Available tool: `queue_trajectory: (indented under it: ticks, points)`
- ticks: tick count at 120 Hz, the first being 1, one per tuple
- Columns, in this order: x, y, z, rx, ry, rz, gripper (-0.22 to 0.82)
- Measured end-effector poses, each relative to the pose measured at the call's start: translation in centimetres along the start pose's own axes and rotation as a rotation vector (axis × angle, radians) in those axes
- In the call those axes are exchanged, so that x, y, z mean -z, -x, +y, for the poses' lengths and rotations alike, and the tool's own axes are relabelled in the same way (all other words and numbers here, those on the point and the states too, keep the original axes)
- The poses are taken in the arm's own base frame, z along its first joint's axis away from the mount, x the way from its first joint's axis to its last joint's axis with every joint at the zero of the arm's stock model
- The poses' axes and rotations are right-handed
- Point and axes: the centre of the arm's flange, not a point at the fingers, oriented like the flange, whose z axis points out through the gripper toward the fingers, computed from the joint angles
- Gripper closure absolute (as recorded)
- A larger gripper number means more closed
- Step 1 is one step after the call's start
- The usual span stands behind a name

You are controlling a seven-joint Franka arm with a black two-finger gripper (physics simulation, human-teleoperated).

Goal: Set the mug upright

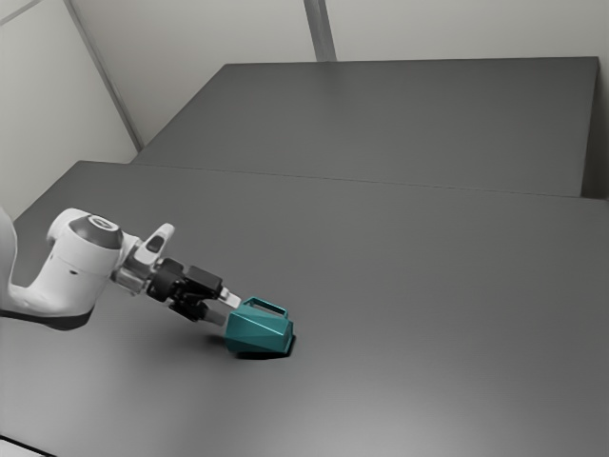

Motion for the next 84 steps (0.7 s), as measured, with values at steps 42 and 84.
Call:
queue_trajectory:
  ticks: [42,84]
  points:
    - [-2.3,-0.1,0.9,-0.087,0.035,-0.022,0.15]
    - [-2.7,-0.3,1.8,-0.150,0.042,-0.024,0.70]
